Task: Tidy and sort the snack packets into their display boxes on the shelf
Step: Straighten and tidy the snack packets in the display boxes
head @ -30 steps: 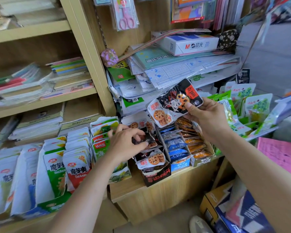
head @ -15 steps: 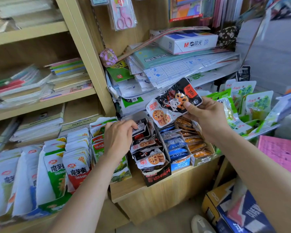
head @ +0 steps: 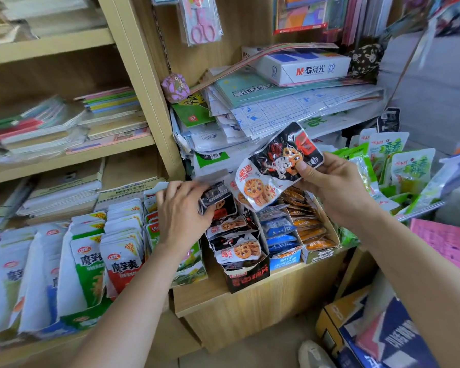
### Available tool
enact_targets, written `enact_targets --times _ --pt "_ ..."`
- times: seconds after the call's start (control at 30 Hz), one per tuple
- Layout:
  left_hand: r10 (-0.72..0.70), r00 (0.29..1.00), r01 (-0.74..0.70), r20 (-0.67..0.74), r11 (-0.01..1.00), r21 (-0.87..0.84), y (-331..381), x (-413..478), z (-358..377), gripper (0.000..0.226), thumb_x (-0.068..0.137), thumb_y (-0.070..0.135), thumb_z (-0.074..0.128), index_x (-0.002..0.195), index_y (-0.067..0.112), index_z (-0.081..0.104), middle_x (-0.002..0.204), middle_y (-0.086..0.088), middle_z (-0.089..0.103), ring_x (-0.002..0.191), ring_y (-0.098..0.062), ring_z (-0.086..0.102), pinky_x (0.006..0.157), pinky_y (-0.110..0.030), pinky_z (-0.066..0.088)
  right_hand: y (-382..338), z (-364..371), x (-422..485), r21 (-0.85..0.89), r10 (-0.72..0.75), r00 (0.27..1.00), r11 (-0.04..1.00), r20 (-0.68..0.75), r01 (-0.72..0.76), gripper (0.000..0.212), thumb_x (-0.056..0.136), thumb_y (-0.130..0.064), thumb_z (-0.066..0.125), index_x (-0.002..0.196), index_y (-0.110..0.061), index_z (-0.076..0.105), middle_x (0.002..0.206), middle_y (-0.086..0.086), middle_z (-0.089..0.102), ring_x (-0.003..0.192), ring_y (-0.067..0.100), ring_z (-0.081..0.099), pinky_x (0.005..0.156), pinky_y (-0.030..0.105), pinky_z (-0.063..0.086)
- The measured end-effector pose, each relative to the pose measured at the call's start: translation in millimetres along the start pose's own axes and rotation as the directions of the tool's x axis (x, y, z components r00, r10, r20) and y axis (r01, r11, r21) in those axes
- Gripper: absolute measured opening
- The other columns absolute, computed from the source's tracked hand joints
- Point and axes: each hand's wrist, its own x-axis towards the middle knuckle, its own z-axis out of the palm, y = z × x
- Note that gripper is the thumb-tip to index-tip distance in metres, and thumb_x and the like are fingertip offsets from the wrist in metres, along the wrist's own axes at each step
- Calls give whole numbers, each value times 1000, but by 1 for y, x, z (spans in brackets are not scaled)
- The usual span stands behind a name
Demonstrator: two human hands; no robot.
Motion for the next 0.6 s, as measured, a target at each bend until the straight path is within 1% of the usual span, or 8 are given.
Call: enact_targets --times 0.07,0.17,0.23,0.3,0.4,0.47,0.53,0.6 --pt "15 999 -15 50 1000 12 -1 0 -1 49 83 45 70 129 27 67 125 8 69 121 -22 51 95 -42 30 0 -1 0 8 12 999 1000 33 -12 21 86 -7 66 104 3 68 105 22 73 99 33 71 85 41 59" --pt "30 992 -32 126 999 14 2 3 -5 51 83 46 68 130 27 65 130 10 67 125 -22 48 97 -43 25 2 -3 -2 20 27 1000 999 -2 -27 22 85 -5 65 105 3 68 106 21 73 100 34 71 84 40 60" --pt "57 990 -58 131 998 7 2 5 -6 48 82 46 71 126 27 68 126 10 69 124 -21 49 97 -44 24 2 -5 -3 36 31 999 999 -32 -30 20 84 -6 66 103 0 69 104 19 74 99 33 72 81 37 61" --pt "80 988 -81 129 997 4 0 2 -5 42 84 46 68 121 28 72 120 11 72 125 -21 50 99 -46 25 3 -4 -4 51 37 998 998 -40 -35 14 83 -7 65 96 -6 70 97 13 76 95 27 73 76 31 60" --pt "53 977 -59 208 998 22 1 -3 0 49 88 52 55 131 32 66 136 14 63 138 -23 37 107 -53 22 4 -5 -4 65 54 996 997 -64 -50 10 90 -2 61 91 -9 68 87 4 76 91 20 73 74 29 60" --pt "23 965 -25 262 1000 4 3 -1 1 57 87 54 55 139 33 57 145 14 55 147 -27 23 110 -56 16 5 -7 -3 85 68 994 995 -84 -60 8 90 -4 62 90 -10 68 91 5 76 94 21 72 74 29 59" --pt "-2 951 2 308 1000 2 7 2 0 65 84 55 60 143 32 50 149 11 50 148 -28 16 113 -56 14 6 -9 -1 106 74 992 992 -101 -63 11 83 -11 67 93 -9 69 99 9 74 100 26 71 76 31 59" --pt "-12 943 1 332 999 35 10 5 -1 68 82 55 61 143 29 47 148 6 50 144 -28 18 110 -54 18 6 -10 -1 116 80 992 991 -95 -69 15 81 -12 67 95 -7 68 100 10 74 101 26 70 77 32 59"
